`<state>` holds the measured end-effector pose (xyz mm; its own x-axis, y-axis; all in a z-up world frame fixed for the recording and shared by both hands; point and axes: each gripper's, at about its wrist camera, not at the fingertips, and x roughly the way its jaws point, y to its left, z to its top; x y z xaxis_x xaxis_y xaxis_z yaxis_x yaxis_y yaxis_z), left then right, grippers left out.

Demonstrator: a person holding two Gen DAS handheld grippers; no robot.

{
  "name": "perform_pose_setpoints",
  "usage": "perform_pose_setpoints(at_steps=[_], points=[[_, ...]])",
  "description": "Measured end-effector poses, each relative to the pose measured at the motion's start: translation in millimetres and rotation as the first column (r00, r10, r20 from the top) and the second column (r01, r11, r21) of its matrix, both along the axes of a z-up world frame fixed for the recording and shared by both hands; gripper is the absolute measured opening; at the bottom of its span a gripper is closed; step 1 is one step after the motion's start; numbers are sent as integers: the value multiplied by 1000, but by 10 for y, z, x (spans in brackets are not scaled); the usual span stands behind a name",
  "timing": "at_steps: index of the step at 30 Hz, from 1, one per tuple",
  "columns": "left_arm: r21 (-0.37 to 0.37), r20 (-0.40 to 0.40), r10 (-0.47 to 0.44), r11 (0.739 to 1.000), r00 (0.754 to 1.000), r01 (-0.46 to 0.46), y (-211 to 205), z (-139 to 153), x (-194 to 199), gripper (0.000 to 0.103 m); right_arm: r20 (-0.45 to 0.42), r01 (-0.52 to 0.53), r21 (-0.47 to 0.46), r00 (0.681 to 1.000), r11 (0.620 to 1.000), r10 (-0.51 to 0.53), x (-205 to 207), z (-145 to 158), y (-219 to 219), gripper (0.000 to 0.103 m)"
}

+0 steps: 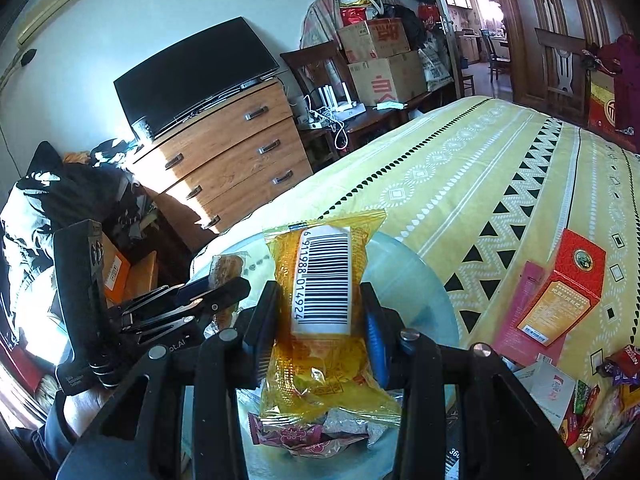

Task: Organize snacks
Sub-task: 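Open the left gripper over the bowl while the right gripper releases the yellow packet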

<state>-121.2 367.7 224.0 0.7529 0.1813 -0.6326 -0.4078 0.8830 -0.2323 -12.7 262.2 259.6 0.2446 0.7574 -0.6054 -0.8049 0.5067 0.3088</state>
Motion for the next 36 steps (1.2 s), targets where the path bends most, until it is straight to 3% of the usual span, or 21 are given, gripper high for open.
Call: perform_pose_setpoints(at_steps=[32,36], points=[[-19,-46,20,1000,999,-20,144,-151,10,35,-20,-21,-14,1000,1000,21,21,-123,145,43],[-22,-56,23,999,998,-24,149,-166,21,37,-16,-27,-20,1000,999,27,15,-139,172,49]])
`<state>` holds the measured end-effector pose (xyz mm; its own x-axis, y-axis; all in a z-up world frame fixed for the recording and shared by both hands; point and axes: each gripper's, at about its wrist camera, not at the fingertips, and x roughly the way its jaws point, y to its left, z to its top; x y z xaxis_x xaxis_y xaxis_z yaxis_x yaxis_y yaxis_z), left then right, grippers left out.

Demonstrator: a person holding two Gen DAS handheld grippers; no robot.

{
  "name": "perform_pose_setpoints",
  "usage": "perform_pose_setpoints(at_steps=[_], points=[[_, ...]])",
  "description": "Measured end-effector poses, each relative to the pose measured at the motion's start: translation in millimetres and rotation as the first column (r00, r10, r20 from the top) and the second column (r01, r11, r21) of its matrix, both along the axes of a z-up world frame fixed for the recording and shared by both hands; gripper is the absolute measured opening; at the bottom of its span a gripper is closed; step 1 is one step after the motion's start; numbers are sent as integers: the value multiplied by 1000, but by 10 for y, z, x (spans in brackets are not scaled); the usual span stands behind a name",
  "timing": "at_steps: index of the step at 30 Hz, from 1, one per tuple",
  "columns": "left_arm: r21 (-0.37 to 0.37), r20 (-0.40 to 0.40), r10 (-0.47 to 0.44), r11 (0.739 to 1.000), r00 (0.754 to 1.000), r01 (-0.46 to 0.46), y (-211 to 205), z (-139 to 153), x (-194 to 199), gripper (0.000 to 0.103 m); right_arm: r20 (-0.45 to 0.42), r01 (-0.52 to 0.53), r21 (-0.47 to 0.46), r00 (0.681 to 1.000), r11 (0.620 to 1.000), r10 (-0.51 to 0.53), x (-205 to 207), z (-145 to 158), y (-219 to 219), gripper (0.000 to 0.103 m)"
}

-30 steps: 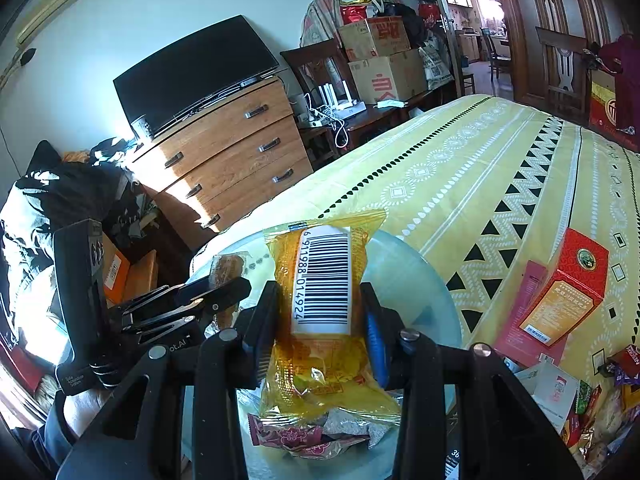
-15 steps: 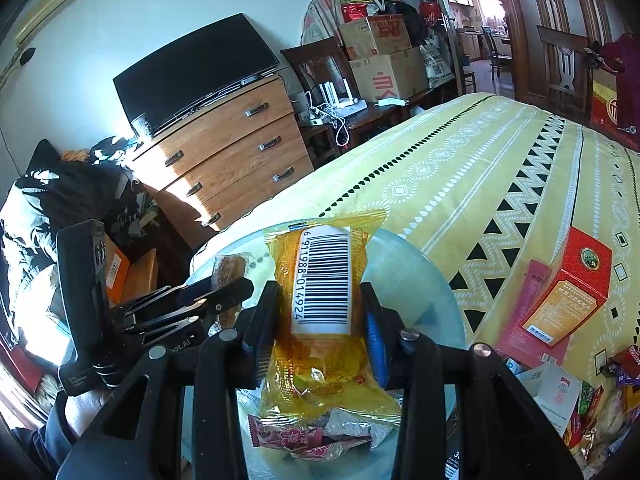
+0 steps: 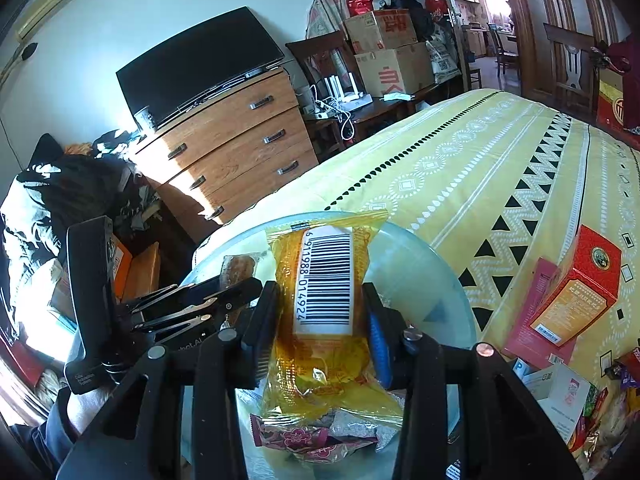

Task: Organize snacks

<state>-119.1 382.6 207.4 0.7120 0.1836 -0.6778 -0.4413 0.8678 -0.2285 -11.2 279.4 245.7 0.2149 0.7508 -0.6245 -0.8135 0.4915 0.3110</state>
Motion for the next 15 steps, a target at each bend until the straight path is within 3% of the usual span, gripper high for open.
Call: perform_pose_setpoints(at_steps=[5,8,11,15], points=[[8,-3,-2,1000,1000,2,-34,6,19,70,4,15,13,1000,1000,-15,0,17,-36,54],[22,-10,8,1000,1000,-8,-59,15,27,81,17,27,24,999,999,-27,-19,53,-92,66],[38,-17,32,999,999,-32,-88,14,24,96,19,35,33,999,999,-36,-46,85,-184,67],[88,-21,85,993,996,-83,-189,62,0,103,32,62,37,997,997,-64,-138,67,-483,67]])
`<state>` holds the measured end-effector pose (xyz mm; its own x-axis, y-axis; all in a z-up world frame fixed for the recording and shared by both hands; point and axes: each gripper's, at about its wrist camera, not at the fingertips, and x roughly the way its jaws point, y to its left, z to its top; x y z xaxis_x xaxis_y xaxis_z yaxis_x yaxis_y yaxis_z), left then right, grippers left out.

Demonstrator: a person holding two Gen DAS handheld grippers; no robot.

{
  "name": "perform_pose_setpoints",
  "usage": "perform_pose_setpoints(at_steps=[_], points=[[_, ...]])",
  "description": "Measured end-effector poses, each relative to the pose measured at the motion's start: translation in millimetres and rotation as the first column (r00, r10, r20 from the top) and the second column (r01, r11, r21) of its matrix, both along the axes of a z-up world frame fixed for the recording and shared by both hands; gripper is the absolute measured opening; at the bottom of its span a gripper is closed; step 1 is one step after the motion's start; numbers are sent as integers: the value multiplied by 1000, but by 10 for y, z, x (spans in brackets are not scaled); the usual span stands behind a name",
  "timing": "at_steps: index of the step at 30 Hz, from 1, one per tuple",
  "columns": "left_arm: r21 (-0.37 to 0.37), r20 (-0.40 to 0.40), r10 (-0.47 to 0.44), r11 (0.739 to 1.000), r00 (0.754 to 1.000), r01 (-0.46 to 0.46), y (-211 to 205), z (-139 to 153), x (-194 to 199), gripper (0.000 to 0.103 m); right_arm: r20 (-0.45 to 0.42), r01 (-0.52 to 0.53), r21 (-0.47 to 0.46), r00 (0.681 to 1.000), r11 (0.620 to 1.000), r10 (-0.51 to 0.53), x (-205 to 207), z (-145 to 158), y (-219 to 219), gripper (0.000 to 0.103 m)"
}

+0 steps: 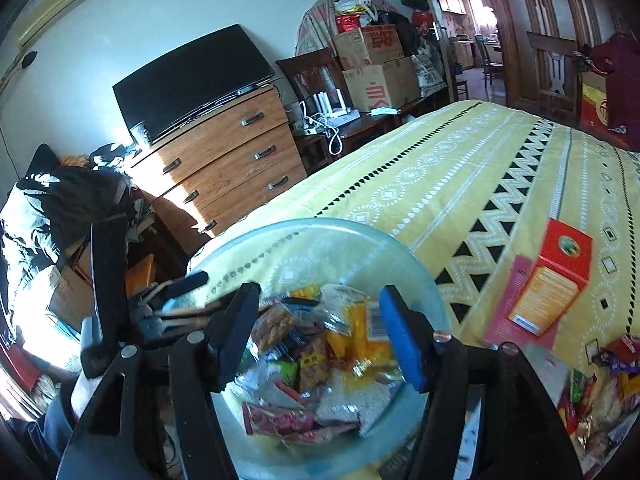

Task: Organize snacks

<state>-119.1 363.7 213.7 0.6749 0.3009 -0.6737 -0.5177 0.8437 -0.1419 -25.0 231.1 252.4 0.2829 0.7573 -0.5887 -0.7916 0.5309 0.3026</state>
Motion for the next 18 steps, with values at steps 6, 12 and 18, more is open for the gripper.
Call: perform_pose_setpoints(at_steps=[6,12,18], points=[[121,-3,-10,993,1000,10,-452,183,29,103,-3,83,-29,997,996,-83,-252,-223,-792,67],[232,-13,-130,964,991,130,-1316,398,232,103,-6,226,-58,974,973,-226,-496,-398,-1845,67],[272,-38,-280,921,959,280,-2221,439,487,103,-27,366,-81,929,927,-369,-651,-549,-2850,67]])
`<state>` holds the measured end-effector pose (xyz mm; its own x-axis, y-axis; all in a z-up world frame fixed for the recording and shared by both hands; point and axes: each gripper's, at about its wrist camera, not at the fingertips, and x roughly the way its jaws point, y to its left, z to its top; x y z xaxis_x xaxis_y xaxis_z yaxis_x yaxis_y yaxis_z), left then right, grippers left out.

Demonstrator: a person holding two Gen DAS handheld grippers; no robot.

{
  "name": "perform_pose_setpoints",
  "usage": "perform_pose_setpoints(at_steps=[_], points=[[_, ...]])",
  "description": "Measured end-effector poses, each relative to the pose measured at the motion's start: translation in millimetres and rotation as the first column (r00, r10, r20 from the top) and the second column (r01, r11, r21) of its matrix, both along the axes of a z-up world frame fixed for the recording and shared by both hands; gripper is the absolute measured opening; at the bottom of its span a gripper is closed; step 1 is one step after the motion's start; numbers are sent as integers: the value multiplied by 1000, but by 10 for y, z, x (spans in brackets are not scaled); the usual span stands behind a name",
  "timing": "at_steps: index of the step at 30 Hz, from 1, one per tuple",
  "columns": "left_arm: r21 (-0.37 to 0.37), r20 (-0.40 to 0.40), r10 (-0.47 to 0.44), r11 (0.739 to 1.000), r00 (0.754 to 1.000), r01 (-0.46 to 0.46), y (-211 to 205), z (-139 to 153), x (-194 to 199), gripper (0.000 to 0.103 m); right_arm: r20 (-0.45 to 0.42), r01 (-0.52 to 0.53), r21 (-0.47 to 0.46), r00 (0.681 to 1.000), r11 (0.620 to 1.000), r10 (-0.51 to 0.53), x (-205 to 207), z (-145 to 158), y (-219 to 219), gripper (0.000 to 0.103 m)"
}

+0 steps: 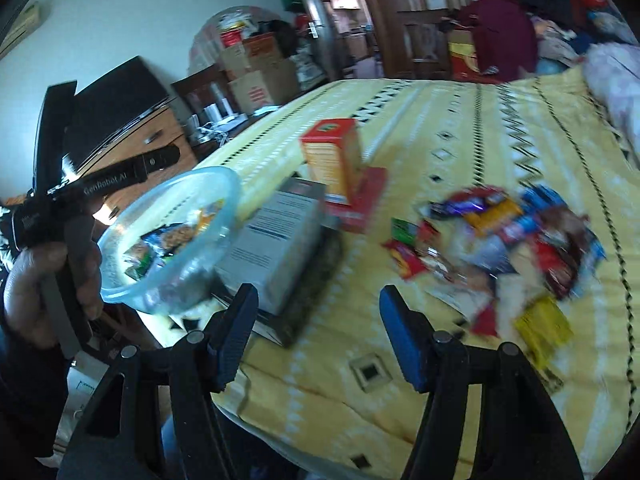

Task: Organize snacks

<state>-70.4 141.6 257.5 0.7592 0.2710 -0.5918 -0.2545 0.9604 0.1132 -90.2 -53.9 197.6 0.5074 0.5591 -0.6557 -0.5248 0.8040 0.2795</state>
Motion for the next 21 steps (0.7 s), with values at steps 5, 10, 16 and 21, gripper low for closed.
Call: perform_pose_setpoints(at_steps=[5,10,16,21], points=[[51,-23,-102,993,995,103,-681,3,189,103,-18,101,22,995,995,-101,-50,-112,-726,67],[73,-67,-170,982,983,174,-1197,-92,401,103,-52,182,65,982,981,-179,-8,-259,-1271,67],[88,-137,-227,967,964,241,-1693,-322,679,103,-96,234,89,970,968,-225,131,-478,-1720,67],[23,-218,-280,956,935,292,-1951,-692,853,103,-154,278,87,953,957,-262,254,-792,-2004,67]])
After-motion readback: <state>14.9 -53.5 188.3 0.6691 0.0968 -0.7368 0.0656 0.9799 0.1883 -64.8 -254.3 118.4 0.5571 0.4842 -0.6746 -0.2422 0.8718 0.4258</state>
